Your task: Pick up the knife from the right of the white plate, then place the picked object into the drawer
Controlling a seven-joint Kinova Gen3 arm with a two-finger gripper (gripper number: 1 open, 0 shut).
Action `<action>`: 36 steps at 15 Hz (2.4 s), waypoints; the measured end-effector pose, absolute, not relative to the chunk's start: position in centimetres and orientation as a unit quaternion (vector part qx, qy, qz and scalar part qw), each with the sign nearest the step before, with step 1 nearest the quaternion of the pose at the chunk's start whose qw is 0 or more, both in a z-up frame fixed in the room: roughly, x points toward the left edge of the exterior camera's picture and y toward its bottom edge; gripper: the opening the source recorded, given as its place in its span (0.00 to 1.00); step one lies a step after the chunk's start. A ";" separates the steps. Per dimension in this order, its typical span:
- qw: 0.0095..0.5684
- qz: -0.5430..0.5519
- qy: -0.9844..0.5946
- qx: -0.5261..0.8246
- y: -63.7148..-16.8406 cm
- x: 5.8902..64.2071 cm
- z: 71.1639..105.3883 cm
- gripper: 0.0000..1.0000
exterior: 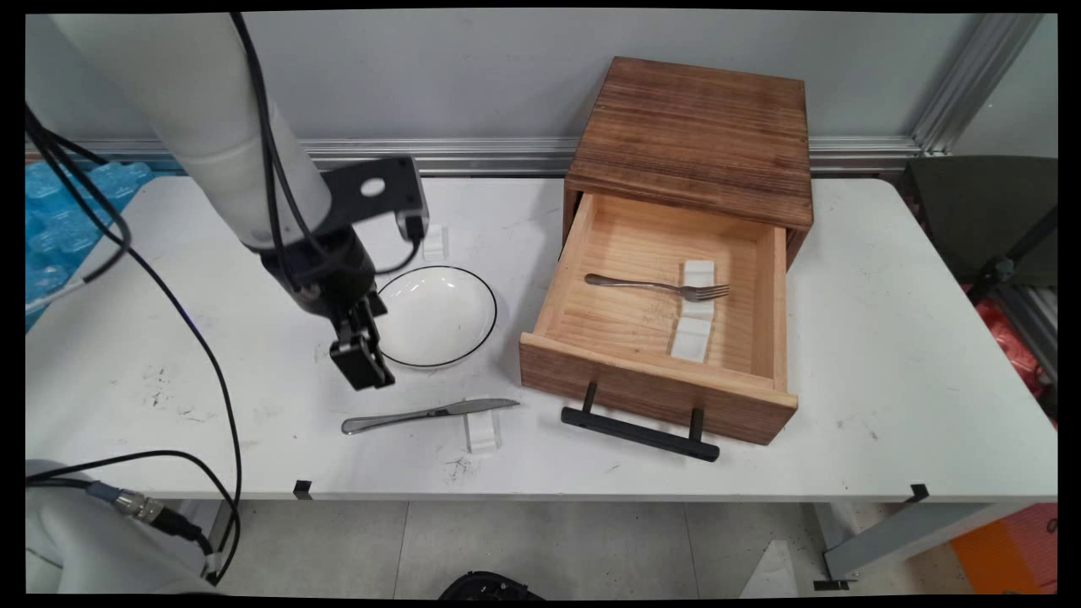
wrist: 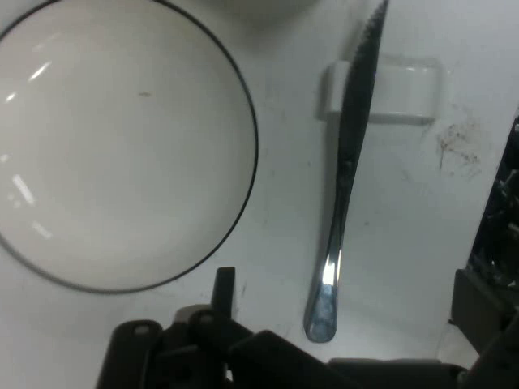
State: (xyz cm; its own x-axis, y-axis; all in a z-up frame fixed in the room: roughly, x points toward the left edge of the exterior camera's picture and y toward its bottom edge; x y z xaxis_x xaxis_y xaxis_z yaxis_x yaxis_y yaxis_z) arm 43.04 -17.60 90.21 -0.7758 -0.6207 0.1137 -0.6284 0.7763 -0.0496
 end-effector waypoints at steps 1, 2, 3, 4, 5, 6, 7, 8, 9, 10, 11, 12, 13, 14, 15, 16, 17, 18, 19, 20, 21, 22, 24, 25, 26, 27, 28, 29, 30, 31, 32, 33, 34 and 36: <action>0.044 0.040 -0.944 0.324 -17.7 43.0 89.4 1.00; 0.042 0.037 -0.948 0.314 -17.8 42.9 88.4 1.00; 0.040 0.035 -0.950 0.307 -17.9 42.8 87.6 1.00; 0.037 0.032 -0.953 0.299 -18.0 42.8 86.7 1.00; 0.036 0.030 -0.955 0.294 -18.0 42.7 86.0 1.00; 0.033 0.028 -0.957 0.287 -18.1 42.7 85.2 1.00; 0.031 0.026 -0.959 0.281 -18.1 42.6 84.4 1.00; 0.030 0.025 -0.960 0.276 -18.1 42.6 83.6 1.00; 0.028 0.024 -0.962 0.272 -18.2 42.5 83.0 1.00; 0.027 0.022 -0.963 0.266 -18.2 42.5 82.4 1.00; 0.027 0.021 -0.965 0.261 -18.2 42.4 81.8 1.00; 0.027 0.020 -0.966 0.256 -18.2 42.3 81.3 1.00; 0.027 0.019 -0.967 0.253 -18.3 42.3 81.0 1.00; 0.027 0.019 -0.968 0.249 -18.3 42.2 80.7 1.00; 0.027 0.019 -0.969 0.245 -18.3 42.2 80.3 1.00; 0.027 0.019 -0.969 0.243 -18.4 42.2 80.1 1.00; 0.028 0.018 -0.970 0.242 -18.4 42.1 79.9 1.00; 0.028 0.018 -0.970 0.240 -18.3 42.1 79.7 1.00; 0.029 0.018 -0.971 0.238 -18.3 42.1 79.4 1.00; 0.029 0.018 -0.971 0.238 -18.3 42.0 79.3 1.00; 0.029 0.019 -0.971 0.238 -18.3 42.0 79.1 1.00; 0.030 0.019 -0.971 0.238 -18.2 42.0 79.0 1.00; 0.030 0.020 -0.970 0.238 -18.2 42.0 78.8 1.00; 0.031 0.021 -0.970 0.239 -18.1 41.9 78.7 1.00; 0.032 0.022 -0.970 0.240 -18.1 41.9 78.6 1.00; 0.033 0.022 -0.970 0.241 -18.0 41.9 78.5 0.00; 0.034 0.023 -0.969 0.242 -18.0 41.9 78.4 0.00; 0.034 0.023 -0.969 0.243 -18.0 41.9 78.4 0.00; 0.035 0.024 -0.969 0.244 -17.9 41.8 78.3 0.00; 0.036 0.024 -0.969 0.245 -17.9 41.8 78.2 0.00; 0.036 0.023 -0.968 0.246 -17.8 41.8 78.2 0.00; 0.036 0.023 -0.968 0.247 -17.8 41.8 78.2 0.00; 0.036 0.023 -0.968 0.247 -17.7 41.9 78.2 0.00; 0.036 0.022 -0.968 0.248 -17.6 42.0 78.2 0.00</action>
State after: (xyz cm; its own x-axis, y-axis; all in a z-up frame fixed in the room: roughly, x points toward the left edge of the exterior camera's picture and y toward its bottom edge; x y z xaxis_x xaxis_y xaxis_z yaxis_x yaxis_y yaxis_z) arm 41.96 -17.60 78.18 -0.8741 -0.4790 0.0810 -0.4823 0.8757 -0.0253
